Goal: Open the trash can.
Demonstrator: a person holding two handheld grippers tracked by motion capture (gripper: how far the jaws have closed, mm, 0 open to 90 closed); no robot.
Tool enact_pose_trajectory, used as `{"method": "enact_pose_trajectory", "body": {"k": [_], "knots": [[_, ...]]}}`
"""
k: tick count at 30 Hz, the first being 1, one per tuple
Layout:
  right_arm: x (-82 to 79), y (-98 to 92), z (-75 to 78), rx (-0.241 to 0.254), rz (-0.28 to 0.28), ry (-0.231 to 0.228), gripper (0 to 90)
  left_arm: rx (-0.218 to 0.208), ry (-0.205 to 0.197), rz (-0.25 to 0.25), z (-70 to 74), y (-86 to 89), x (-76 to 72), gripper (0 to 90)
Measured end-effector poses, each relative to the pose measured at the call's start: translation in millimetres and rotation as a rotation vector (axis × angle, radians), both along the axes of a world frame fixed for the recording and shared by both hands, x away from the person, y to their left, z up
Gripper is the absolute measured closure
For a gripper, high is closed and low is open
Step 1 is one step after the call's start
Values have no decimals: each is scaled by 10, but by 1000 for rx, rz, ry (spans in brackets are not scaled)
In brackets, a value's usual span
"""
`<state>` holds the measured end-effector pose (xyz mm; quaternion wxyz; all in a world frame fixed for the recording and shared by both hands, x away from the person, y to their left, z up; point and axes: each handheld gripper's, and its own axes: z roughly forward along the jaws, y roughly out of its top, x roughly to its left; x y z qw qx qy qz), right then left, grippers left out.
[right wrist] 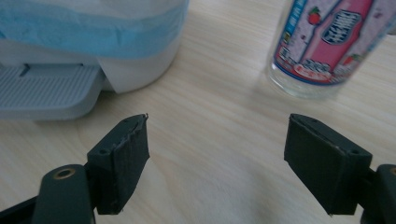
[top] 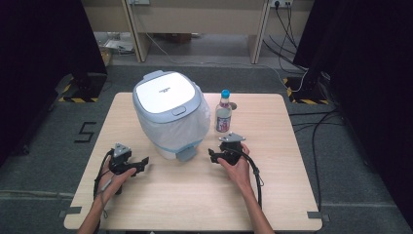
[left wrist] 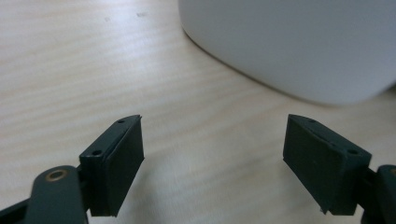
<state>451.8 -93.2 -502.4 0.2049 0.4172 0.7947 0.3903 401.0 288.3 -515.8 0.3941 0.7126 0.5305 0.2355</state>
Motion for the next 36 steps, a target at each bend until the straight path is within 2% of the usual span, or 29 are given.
{"method": "enact_pose_trajectory", "body": {"k": [3, 4, 8, 9, 10, 12, 13, 16, 20, 22, 27, 33, 34, 36], "knots": [[56, 91, -6, 14, 10, -2, 225, -20, -23, 32, 29, -40, 97, 196], [56, 91, -6, 14, 10, -2, 225, -20, -23, 32, 29, -40, 97, 197], [88, 301, -51, 2, 47, 7, 230, -24, -56, 50, 49, -147, 275, 197], [88, 301, -51, 2, 47, 7, 230, -24, -56, 50, 49, -147, 275, 198], [93, 389, -81, -5, 63, 12, 268, 12, -61, 64, 52, -180, 330, 211], [76, 449, -89, -32, 58, -14, 311, 18, -65, 69, 50, -173, 345, 211], [68, 459, -81, -40, 68, -22, 320, -26, -52, 73, 43, -134, 359, 212], [38, 493, -79, -25, 80, -15, 360, -34, -52, 75, 39, -112, 361, 230], [-23, 559, -83, -20, 104, -14, 388, -93, -45, 83, 17, -39, 380, 280], [-58, 604, -88, -6, 113, -2, 392, -106, -37, 89, 13, -18, 382, 306], [-151, 750, -78, 10, 144, 8, 386, -131, -25, 100, 12, 9, 381, 325], [-208, 895, -50, 36, 141, 19, 340, -130, -22, 104, -11, 33, 393, 325], [-215, 910, -57, 40, 136, 24, 324, -137, -21, 103, -18, 44, 390, 316], [-210, 909, -65, 48, 123, 27, 229, -144, -23, 99, -15, 73, 365, 242]]}}
